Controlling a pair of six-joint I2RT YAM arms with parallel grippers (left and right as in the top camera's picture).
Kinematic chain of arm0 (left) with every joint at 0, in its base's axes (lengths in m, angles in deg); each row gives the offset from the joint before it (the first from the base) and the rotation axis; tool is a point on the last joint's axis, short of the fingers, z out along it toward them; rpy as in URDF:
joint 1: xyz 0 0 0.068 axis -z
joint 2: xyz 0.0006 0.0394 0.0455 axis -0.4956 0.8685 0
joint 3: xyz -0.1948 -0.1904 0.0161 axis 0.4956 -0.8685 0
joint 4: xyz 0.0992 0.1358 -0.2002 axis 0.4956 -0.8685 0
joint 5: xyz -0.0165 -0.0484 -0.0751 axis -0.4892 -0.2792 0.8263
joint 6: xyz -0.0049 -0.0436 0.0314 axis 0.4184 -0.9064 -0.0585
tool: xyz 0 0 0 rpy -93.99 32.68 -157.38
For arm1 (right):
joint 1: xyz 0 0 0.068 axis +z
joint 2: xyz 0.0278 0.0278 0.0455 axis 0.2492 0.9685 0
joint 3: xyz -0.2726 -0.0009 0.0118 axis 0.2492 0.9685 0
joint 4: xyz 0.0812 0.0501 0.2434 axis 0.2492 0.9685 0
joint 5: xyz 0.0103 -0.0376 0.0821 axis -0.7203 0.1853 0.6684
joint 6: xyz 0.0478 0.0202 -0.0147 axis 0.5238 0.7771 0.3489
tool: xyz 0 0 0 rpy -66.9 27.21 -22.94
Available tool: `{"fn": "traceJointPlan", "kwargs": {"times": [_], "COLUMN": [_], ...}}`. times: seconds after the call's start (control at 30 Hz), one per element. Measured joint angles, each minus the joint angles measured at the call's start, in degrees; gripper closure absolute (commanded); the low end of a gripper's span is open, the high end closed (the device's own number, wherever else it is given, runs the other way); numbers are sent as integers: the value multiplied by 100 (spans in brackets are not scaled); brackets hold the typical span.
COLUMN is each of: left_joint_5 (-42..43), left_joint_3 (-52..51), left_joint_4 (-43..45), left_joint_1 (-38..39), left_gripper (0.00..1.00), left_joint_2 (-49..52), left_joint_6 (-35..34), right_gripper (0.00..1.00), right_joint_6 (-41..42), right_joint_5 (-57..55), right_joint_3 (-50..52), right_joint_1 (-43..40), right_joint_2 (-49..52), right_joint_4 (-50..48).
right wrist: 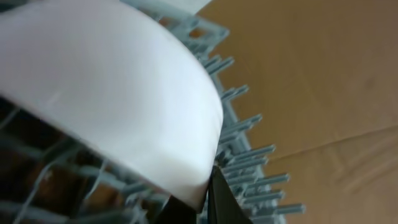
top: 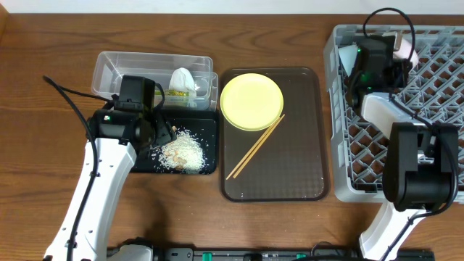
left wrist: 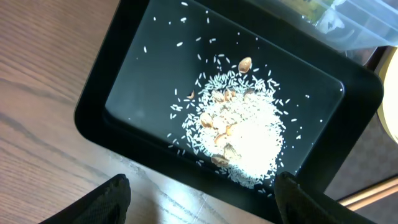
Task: Sort waste into correct bins and load items into the dishwasher rack
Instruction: 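Lower the pink bowl into the rack's back row and release it, then reach the right gripper to the brown tray and grasp one chopstick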
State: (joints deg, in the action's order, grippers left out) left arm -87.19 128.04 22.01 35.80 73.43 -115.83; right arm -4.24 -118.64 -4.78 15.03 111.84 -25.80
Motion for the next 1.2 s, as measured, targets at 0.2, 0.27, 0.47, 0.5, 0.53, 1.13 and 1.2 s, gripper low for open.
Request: {"fn": "traceJointPlan", "kwargs": {"times": [0.2, 0.27, 0.47, 0.5, 0.53, 1.13, 1.2], "left_joint_5": [0, 0, 2, 4, 4, -2, -2], "left_joint_3": [0, 0, 0, 0, 0, 0, 0], "left_joint_4": [-2, -2, -7, -4, -7, 0, 0], "left_joint_1": [0, 0, 0, 0, 0, 0, 0], "left_gripper": [23, 23, 23, 23, 23, 23, 23], "left_joint_2": [0, 0, 0, 0, 0, 0, 0], "left_joint_6": [0, 0, 0, 0, 0, 0, 0], "right_gripper": [55, 49, 30, 30, 29, 44, 48], "right_joint_6": [800, 1040, 1832, 1917, 1996, 4046, 4380], "right_joint_5": [450, 715, 2155, 2468, 2844, 6690, 6566], "right_joint_3": [66, 68, 72, 72, 72, 328, 393], "right_joint_1": [291, 358, 378, 396, 415, 2409, 2706], "right_joint_2": [-411, -730, -2157, -2378, -2616, -2872, -2614], "right_joint_4": [1202, 1690, 3569, 3836, 4094, 5670, 5613]}}
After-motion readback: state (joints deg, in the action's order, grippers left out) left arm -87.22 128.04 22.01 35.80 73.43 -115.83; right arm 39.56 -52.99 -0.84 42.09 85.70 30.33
